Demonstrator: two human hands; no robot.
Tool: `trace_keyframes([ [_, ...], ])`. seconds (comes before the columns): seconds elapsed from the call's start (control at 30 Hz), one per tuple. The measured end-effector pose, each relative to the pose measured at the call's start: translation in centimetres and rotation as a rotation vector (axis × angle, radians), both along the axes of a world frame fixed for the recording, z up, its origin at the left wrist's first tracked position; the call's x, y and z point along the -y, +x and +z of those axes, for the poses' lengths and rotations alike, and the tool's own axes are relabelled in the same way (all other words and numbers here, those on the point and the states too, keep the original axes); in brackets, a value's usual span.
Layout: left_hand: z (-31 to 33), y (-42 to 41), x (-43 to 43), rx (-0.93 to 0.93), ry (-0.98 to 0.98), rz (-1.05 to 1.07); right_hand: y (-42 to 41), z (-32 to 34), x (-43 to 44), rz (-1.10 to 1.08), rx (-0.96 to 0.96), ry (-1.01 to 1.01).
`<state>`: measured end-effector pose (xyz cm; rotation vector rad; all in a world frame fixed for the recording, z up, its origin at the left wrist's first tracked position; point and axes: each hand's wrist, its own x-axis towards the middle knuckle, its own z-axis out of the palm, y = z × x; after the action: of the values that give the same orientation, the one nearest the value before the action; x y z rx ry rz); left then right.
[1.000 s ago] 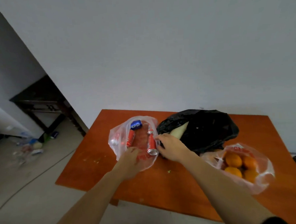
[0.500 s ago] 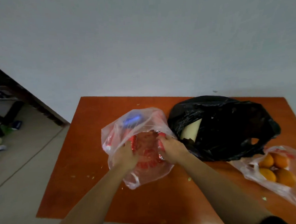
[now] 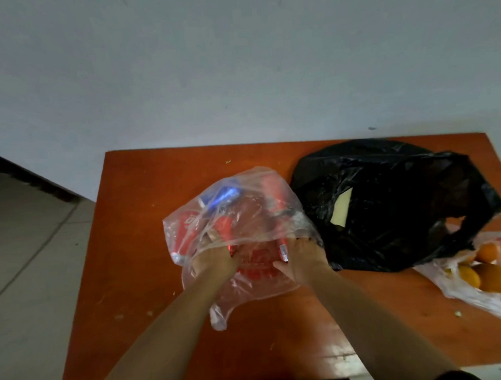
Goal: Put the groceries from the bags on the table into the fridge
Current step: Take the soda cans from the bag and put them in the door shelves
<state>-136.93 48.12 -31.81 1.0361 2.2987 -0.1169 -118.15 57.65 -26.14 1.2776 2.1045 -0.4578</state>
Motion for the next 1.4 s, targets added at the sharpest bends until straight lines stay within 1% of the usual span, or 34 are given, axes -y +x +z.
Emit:
trace_keyframes([
  [0.07,0.9,0.3,-0.1,-0.042,0.038,-0.013,0.0,-0.1,0.1,-0.043,-0.064,-0.032],
  [0.13,0.6,0.3,0.4,-0.02,0.076,0.009,0.2,0.5,-0.1,-0.094,-0.149,-0.065],
  [0.23,1.4,0.7,0.6,0.086,0.191,0.141,0.6,2.0,-0.6,-0.151,-0.254,-0.127],
  [0.3,3.2,1.6,0.6,0.125,0.205,0.121,0.8,3.5,-0.8,-0.151,-0.29,-0.13],
  [0.4,5.3,3.1,1.2,0.117,0.3,0.095,1.8,5.6,-0.6,-0.108,-0.354,-0.086],
  [0.5,6.4,4.4,2.4,0.001,0.384,0.022,3.6,7.5,-0.3,-0.076,-0.449,-0.029],
  [0.6,10.8,7.5,3.6,-0.022,0.438,0.025,6.3,9.7,-0.1,-0.07,-0.533,0.037],
  [0.67,12.9,9.5,4.4,-0.036,0.504,0.043,8.4,11.0,0.2,-0.117,-0.609,0.069],
  [0.8,17.4,13.0,4.7,-0.029,0.744,0.063,12.8,13.4,0.8,-0.269,-0.818,0.162],
  [0.9,20.8,14.9,3.2,0.053,0.894,0.108,16.1,15.9,1.0,-0.454,-1.03,0.28],
  [0.97,23.3,16.3,1.6,0.082,0.984,0.057,18.3,17.5,1.0,-0.561,-1.169,0.379],
  [1.03,25.6,17.8,-0.2,0.111,1.061,-0.029,20.7,19.0,1.1,-0.615,-1.23,0.508],
  [1.1,27.8,19.9,-1.6,0.174,1.142,-0.118,23.5,20.6,1.8,-0.663,-1.242,0.657],
  [1.2,29.9,23.8,-3.1,0.294,1.216,-0.242,28.1,22.9,4.3,-0.754,-1.199,0.857],
  [1.3,31.1,28.8,-3.4,0.432,1.251,-0.437,32.9,24.2,8.8,-0.87,-1.082,1.098],
  [1.33,31.3,29.5,-3.6,0.455,1.27,-0.451,33.5,24.8,9.4,-0.856,-1.075,1.126],
  [1.4,32.0,33.7,-2.7,0.555,1.271,-0.541,36.6,25.7,12.8,-0.909,-0.993,1.226],
])
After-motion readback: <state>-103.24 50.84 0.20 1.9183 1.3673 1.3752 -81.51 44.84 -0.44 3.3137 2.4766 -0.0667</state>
